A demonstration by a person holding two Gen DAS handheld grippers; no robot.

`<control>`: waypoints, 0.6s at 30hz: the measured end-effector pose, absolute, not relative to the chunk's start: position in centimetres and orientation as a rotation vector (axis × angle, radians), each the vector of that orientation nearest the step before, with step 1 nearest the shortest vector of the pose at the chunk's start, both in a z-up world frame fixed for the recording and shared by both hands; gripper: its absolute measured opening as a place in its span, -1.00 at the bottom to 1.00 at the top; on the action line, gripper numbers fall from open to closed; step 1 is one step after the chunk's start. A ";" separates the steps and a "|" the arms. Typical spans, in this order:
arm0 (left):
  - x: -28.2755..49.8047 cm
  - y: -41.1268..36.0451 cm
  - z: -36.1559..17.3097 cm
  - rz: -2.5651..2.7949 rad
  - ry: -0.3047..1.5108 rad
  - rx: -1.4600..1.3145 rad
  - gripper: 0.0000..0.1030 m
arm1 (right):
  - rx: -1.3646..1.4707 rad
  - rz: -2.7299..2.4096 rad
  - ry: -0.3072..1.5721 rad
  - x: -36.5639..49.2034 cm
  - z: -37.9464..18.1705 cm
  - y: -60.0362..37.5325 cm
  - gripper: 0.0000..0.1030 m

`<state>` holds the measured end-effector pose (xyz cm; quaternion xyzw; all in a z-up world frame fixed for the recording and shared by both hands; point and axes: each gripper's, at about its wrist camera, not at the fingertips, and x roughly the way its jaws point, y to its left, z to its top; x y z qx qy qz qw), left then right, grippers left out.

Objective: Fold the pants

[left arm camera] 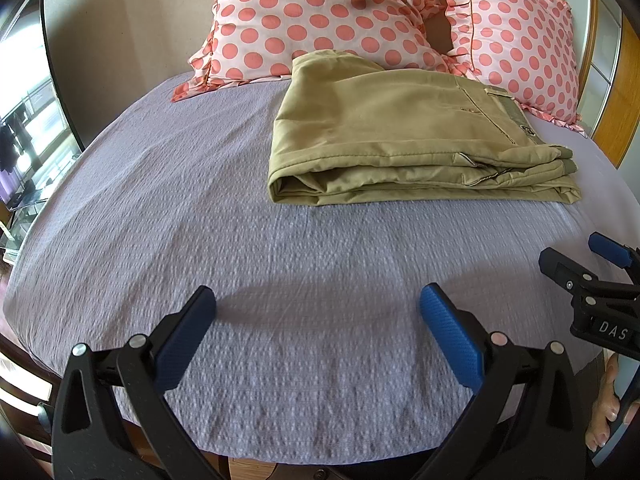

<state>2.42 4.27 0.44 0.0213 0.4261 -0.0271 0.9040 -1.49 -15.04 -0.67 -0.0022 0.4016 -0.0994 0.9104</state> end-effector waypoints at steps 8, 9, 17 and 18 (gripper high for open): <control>2.4 4.2 0.4 -0.055 0.880 0.044 0.97 | -0.005 -0.204 0.829 -1.5 -0.6 -15.1 0.97; 2.4 4.2 0.4 -0.055 0.880 0.044 0.97 | -0.005 -0.205 0.828 -1.5 -0.6 -15.0 0.97; 2.6 4.3 0.4 -0.061 0.891 0.045 0.97 | -0.004 -0.206 0.830 -1.4 -0.6 -15.0 0.97; 2.6 4.3 0.4 -0.062 0.893 0.045 0.97 | -0.004 -0.206 0.830 -1.4 -0.6 -15.0 0.97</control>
